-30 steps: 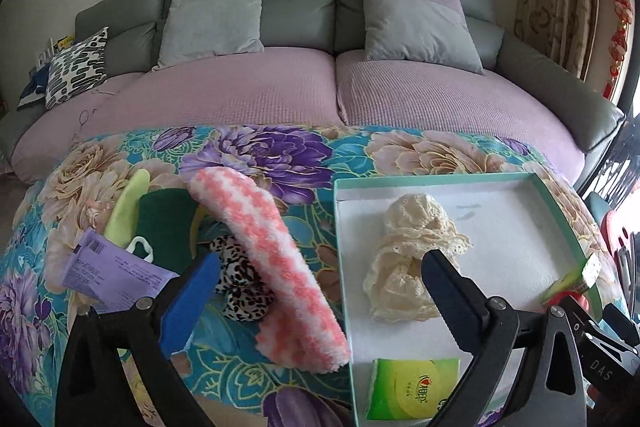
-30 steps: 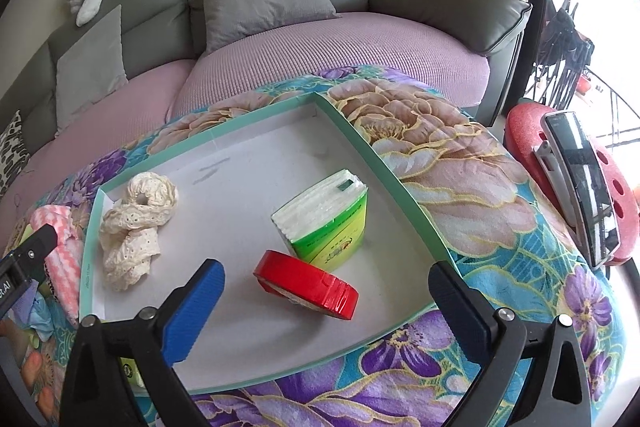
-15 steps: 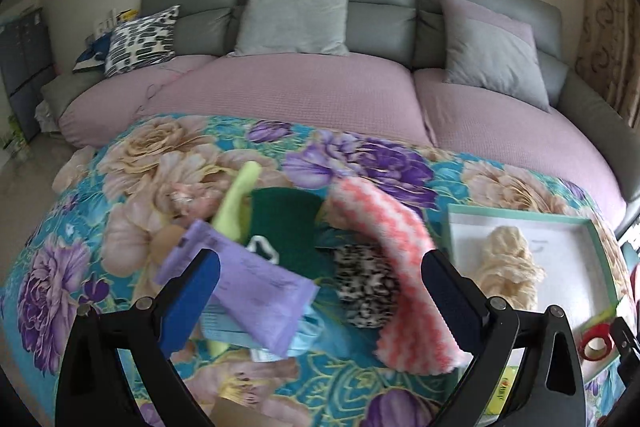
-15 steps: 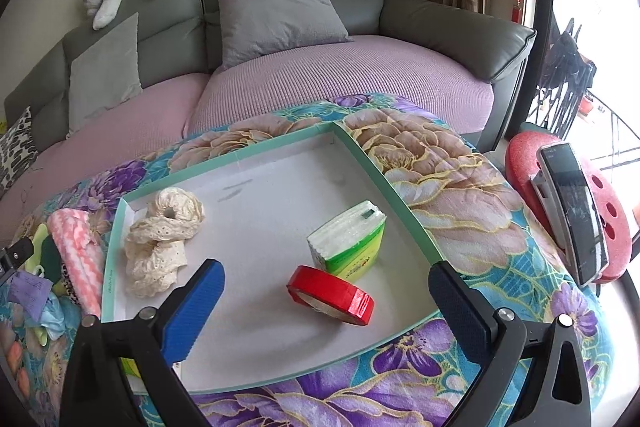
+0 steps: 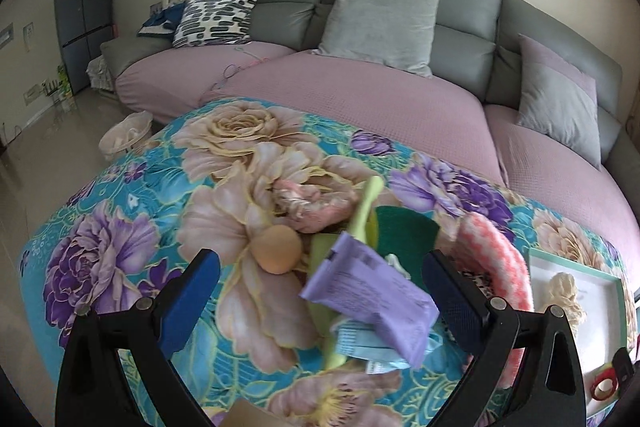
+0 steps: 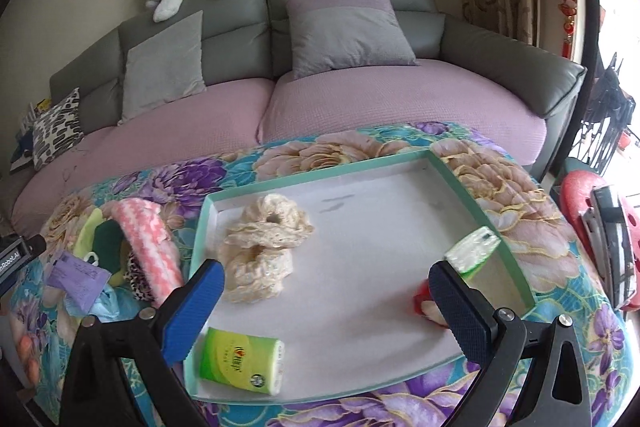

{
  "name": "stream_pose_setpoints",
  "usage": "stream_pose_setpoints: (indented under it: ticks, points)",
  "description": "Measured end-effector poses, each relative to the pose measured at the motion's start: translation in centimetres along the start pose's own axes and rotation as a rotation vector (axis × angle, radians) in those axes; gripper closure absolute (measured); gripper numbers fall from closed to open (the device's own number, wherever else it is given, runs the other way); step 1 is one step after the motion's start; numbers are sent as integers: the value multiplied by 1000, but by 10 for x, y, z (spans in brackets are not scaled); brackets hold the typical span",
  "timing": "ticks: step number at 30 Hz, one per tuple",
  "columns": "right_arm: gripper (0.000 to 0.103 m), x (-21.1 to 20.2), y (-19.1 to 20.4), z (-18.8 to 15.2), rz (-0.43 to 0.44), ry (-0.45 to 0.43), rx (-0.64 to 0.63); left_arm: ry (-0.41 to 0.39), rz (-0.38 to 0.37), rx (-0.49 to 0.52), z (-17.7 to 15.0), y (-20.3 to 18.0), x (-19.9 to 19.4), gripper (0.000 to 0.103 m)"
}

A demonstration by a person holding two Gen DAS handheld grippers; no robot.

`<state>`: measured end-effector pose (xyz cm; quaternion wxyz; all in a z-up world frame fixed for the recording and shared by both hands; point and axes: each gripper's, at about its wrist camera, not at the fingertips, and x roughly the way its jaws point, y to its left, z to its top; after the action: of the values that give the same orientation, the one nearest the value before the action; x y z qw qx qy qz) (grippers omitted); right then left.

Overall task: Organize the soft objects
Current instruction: 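Open the right tool to drop the red tape in the tray while the left tool returns to the pile, then lower the left tool onto the purple packet and close it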

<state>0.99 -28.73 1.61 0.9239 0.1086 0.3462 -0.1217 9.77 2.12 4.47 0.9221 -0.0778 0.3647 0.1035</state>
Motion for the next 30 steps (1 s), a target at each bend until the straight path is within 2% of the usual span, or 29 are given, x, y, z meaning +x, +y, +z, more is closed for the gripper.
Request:
stream_pose_setpoints:
  ticks: [4, 9, 16, 25, 30]
  points:
    - [0, 9, 37, -3, 70, 18, -54, 2, 20, -35, 4, 21, 4, 2]
    - [0, 17, 73, -8, 100, 38, -106, 2, 25, -53, 8, 43, 9, 2]
    - [0, 32, 107, -10, 133, 63, -158, 19, -26, -86, 10, 60, 21, 2]
    - [0, 49, 122, -11, 122, 88, -204, 113, -157, 5, 4, 27, 42, 2]
    - [0, 54, 121, -8, 106, 95, -215, 154, -182, 69, -4, 5, 53, 2]
